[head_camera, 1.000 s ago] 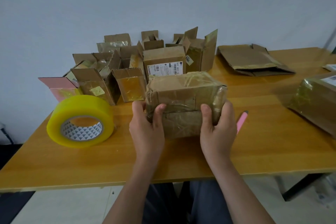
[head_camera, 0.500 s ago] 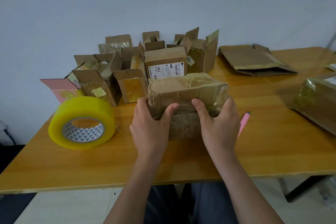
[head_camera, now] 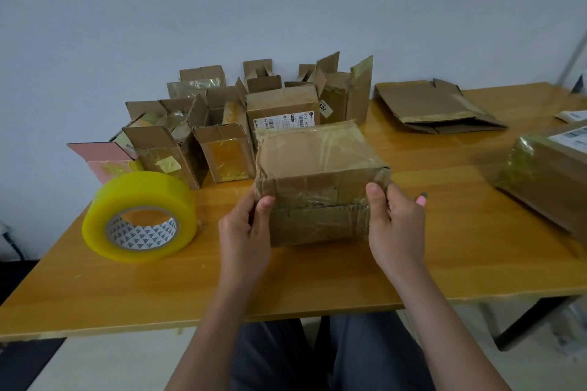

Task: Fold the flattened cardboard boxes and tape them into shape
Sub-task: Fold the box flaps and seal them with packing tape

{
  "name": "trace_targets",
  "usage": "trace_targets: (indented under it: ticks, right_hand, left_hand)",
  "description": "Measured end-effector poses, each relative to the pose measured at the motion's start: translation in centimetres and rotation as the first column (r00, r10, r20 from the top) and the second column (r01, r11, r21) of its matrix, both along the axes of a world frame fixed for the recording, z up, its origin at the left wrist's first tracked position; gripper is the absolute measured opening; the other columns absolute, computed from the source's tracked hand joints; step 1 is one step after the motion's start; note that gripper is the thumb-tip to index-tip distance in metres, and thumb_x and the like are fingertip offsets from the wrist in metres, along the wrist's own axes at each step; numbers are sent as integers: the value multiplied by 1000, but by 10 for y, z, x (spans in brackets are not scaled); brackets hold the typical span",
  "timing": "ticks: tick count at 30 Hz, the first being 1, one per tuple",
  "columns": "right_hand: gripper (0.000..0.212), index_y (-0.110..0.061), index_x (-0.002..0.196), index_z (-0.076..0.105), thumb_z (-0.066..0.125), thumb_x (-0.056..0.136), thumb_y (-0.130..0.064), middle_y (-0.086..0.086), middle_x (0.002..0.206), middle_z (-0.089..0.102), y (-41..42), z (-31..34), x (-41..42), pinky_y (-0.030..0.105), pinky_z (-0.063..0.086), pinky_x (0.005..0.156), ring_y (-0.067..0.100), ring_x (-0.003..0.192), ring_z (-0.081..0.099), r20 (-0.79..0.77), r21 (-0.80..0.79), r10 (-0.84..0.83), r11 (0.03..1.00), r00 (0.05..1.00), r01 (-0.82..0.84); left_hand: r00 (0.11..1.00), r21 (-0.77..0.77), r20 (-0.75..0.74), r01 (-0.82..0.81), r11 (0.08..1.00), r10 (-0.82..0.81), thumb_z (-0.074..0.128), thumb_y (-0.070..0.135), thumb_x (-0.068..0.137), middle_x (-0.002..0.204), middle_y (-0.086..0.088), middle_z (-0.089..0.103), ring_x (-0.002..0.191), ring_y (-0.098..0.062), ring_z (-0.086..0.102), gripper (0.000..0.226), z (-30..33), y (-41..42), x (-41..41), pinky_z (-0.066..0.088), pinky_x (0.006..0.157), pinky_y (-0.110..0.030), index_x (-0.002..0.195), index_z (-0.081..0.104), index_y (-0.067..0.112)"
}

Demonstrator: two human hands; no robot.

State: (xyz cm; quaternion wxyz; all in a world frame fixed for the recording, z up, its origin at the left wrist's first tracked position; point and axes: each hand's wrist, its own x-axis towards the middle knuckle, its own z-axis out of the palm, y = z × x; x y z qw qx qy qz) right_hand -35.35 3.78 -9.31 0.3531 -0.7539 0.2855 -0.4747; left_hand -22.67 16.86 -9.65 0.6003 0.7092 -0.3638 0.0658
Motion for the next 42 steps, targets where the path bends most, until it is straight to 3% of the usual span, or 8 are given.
trace_targets:
  ticks: [6,13,16,21,26,34,37,42]
  right_hand:
    - [18,-26,85,58,50,100,-22,-22,52,54,-13,6,-14,12,39,53,-3,50,52,-16,189,208,961,978,-201]
    - [43,-20,109,61,43,89,14,-10,125,65,-22,20,-19,25,51,98,-2,116,58,203,325,362,852,910,-411]
    - [42,-25,133,53,48,91,-32,-9,130,63,-30,20,-21,33,42,105,6,126,53,260,391,448,761,855,-518]
    - [22,-56,115,42,46,98,-43,-40,106,50,-25,11,-14,3,42,48,-6,103,54,35,387,366,853,930,-350]
    - [33,-56,98,45,47,103,-23,-38,95,61,-29,-4,-12,3,38,44,-3,73,56,34,358,290,890,956,-283]
    - [46,-27,140,49,57,97,-13,-7,135,57,-60,4,-11,39,50,100,11,120,55,48,417,-25,909,999,3]
    - [43,-24,135,50,62,94,-19,-4,130,55,-59,9,-18,33,52,90,14,116,55,-17,336,-191,923,982,185]
    - [59,-40,138,42,54,86,-66,-13,136,46,-26,5,-28,39,58,78,8,117,54,-42,392,190,906,981,-158]
  left_hand:
    - [953,25,-222,216,976,-205,49,14,97,115,7,69,109,-3,62,36,1,14,12,54,80,-17,132,57,14]
    - [757,-390,-518,207,897,-400,52,22,87,118,-1,67,108,-17,63,46,21,16,18,55,82,-32,130,53,7]
    - [830,-180,-524,115,977,-194,57,48,90,139,9,53,126,-12,52,59,12,13,21,48,103,-44,145,44,31]
    - [875,-79,-428,213,974,-226,52,43,86,144,10,50,133,-11,47,62,-3,6,9,47,105,-45,146,43,32]
    - [932,26,-338,150,988,-133,45,15,101,122,0,65,118,-17,58,36,-10,3,-4,52,98,-40,135,54,9]
    - [970,-50,-244,2,999,-14,68,35,75,105,15,71,98,3,66,42,2,3,-14,53,77,-12,114,69,22]
    - [952,15,-305,-8,1000,12,70,28,81,132,12,58,121,-2,55,58,4,-6,-2,50,93,-20,137,53,23]
    - [875,172,-464,245,954,-141,71,35,77,147,5,45,133,-14,44,86,11,-30,6,48,101,-28,152,29,26]
